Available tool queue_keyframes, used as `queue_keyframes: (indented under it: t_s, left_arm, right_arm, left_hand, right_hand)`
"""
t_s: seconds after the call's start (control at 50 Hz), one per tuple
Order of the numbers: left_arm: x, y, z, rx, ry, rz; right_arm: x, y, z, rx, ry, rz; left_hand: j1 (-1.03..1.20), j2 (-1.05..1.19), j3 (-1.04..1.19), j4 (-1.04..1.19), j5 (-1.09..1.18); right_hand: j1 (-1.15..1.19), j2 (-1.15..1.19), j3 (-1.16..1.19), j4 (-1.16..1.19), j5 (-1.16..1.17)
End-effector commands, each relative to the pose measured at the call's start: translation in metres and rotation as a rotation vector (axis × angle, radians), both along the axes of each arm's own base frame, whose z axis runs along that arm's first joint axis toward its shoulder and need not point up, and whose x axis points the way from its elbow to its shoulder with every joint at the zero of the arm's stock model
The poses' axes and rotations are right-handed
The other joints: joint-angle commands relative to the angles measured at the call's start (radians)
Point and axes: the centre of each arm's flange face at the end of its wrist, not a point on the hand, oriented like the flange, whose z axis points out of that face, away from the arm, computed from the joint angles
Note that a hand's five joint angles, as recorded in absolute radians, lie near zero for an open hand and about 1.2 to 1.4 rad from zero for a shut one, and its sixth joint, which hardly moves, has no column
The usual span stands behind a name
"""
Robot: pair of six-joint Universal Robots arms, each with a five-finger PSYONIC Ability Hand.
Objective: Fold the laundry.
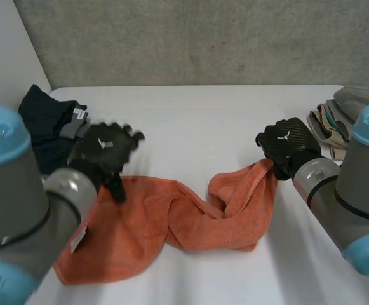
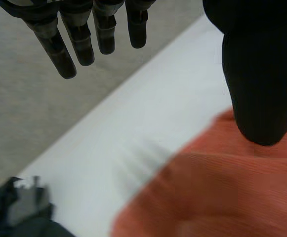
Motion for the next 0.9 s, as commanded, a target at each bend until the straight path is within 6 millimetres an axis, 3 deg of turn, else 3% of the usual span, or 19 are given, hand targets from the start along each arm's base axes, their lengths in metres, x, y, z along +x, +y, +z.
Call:
queue_keyframes:
  t_s: [0.02, 0.1, 0.18, 0.4, 0.52, 0.58, 0.78, 0.9]
  left_arm:
    - [-0.013, -0.055, -0.046, 0.031, -0.053, 0.000]
    - [-0.004, -0.072, -0.078, 0.121, -0.133, -0.004]
    - [0.001, -0.069, -0.092, 0.203, -0.186, -0.012]
    - [0.006, -0.064, -0.097, 0.241, -0.192, -0.006]
    - [0.008, -0.058, -0.104, 0.272, -0.207, -0.004]
    - [0.010, -0.055, -0.101, 0.271, -0.208, 0.000]
    - [0.008, -0.054, -0.081, 0.210, -0.187, 0.000]
    - [0.005, -0.062, -0.074, 0.181, -0.170, 0.008]
  right_arm:
    - [-0.004, 0.012, 0.008, -0.010, -0.007, 0.014]
    - [-0.005, 0.015, 0.011, -0.015, -0.015, 0.032]
    - [-0.005, 0.015, 0.012, -0.017, -0.016, 0.035]
    - [-0.013, 0.004, 0.015, -0.025, -0.020, 0.003]
    - [-0.014, 0.006, 0.017, 0.003, 0.000, 0.002]
    - [-0.019, 0.004, 0.021, 0.021, 0.032, -0.009]
    - [-0.027, -0.003, 0.038, 0.003, 0.125, -0.012]
    - [-0.024, -0.009, 0.033, 0.017, 0.135, -0.019]
  left_hand:
    - [0.028, 0.005, 0.000, 0.008, 0.008]
    - [0.095, 0.072, 0.067, 0.076, 0.075]
    - [0.206, 0.183, 0.178, 0.187, 0.186]
    - [0.377, 0.354, 0.349, 0.358, 0.357]
    - [0.772, 0.750, 0.744, 0.753, 0.753]
    - [1.191, 1.168, 1.163, 1.172, 1.171]
    - [1.193, 1.170, 1.165, 1.174, 1.173]
    - [1.193, 1.170, 1.165, 1.174, 1.173]
  right_hand:
    - [0.262, 0.222, 0.206, 0.196, 0.234]
    - [0.262, 0.222, 0.206, 0.196, 0.234]
    - [0.262, 0.222, 0.206, 0.196, 0.234]
    - [0.262, 0.222, 0.206, 0.196, 0.234]
    - [0.262, 0.222, 0.206, 0.196, 0.234]
    - [0.262, 0.222, 0.206, 0.196, 0.234]
    - [0.262, 0.222, 0.206, 0.196, 0.234]
    - [0.262, 0.222, 0.206, 0.196, 0.234]
